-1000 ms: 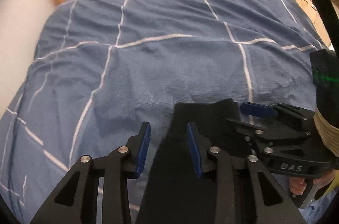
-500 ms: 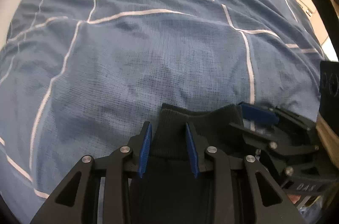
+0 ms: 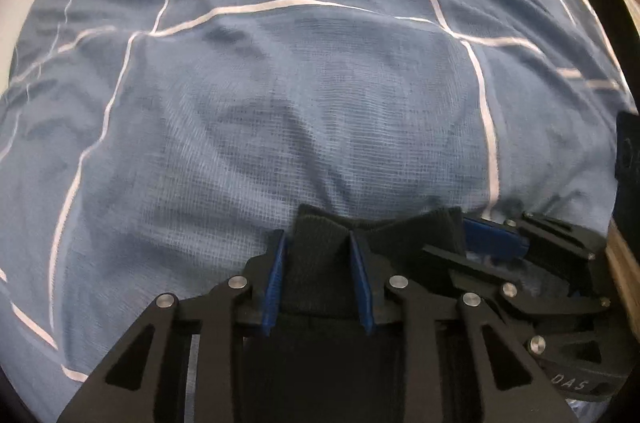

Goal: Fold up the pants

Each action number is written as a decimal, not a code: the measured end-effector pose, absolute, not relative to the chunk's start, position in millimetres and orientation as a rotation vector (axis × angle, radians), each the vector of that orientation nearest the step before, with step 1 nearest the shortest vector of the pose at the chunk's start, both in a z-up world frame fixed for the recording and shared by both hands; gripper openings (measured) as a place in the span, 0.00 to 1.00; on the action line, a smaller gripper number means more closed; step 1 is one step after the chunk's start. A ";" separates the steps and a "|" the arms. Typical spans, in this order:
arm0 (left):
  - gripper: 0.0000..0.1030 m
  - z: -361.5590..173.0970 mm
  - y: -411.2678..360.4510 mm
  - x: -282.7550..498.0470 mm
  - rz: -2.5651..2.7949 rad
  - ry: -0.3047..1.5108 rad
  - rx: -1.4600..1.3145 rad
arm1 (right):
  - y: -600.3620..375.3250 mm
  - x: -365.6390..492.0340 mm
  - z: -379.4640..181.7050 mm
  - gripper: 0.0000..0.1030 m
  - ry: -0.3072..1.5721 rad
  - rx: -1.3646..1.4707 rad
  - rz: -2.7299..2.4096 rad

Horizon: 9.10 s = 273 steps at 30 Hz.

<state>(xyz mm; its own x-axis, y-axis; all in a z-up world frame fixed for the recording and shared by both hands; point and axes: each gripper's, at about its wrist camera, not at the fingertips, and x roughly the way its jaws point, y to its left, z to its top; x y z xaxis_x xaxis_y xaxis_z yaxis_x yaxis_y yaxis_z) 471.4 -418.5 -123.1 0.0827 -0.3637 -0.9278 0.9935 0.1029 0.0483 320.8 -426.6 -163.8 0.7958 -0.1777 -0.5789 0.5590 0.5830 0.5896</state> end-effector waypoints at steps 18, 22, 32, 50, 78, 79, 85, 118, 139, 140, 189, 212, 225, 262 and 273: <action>0.15 -79.5 -384.3 458.9 -1.248 0.802 0.746 | -415.9 315.8 -143.5 0.15 0.452 0.744 -0.428; 0.15 -49.9 -352.1 446.0 -1.230 0.725 0.692 | -395.4 313.2 -116.8 0.14 0.420 0.597 -0.430; 0.15 11.8 -252.0 417.5 -1.138 0.524 0.599 | -321.0 303.9 -47.6 0.14 0.344 0.335 -0.326; 0.15 42.6 -121.9 396.4 -1.079 0.436 0.459 | -198.6 284.0 2.7 0.14 0.305 0.166 -0.233; 0.14 -5.6 55.6 411.1 -0.975 0.575 0.461 | -22.0 302.3 -28.8 0.14 0.393 0.061 0.013; 0.14 -6.6 63.1 410.7 -0.968 0.581 0.462 | -15.2 302.7 -30.3 0.14 0.395 0.057 0.028; 0.11 -16.9 95.8 411.5 -0.922 0.624 0.496 | 21.4 303.3 -38.3 0.14 0.409 0.032 0.093; 0.40 -34.0 155.0 336.2 -0.469 0.855 -0.131 | 28.8 232.8 -82.7 0.57 0.540 -0.094 0.224; 0.45 -79.1 126.3 369.0 -0.206 0.957 -0.325 | -118.5 249.6 -89.2 0.73 0.626 0.079 -0.268; 0.45 -83.4 127.0 370.9 -0.203 0.967 -0.339 | -117.8 250.2 -89.8 0.73 0.627 0.079 -0.274; 0.16 -91.7 112.1 341.6 0.000 0.868 -0.143 | -153.6 254.1 -116.6 0.74 0.808 0.031 -0.341; 0.71 -42.9 126.9 377.8 -0.114 1.031 -0.215 | -148.2 350.0 -65.2 0.80 0.903 0.097 -0.016; 0.78 -99.6 125.7 400.4 -0.146 1.214 -0.265 | -147.1 401.1 -103.6 0.80 1.093 0.134 0.014; 0.24 -56.5 126.3 370.0 -0.258 1.055 -0.422 | -146.9 365.2 -72.8 0.29 0.988 0.231 0.108; 0.24 24.0 166.6 332.3 -0.272 0.901 -0.368 | -112.1 331.9 2.8 0.29 0.824 0.203 0.142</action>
<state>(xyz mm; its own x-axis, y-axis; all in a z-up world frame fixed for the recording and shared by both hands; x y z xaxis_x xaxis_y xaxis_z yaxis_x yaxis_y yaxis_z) 332.3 166.6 24.0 0.5933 -0.3801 -0.7096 0.0756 0.9039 -0.4210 331.9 -112.1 2.8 0.6714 0.2035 -0.7126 -0.0460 0.9711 0.2340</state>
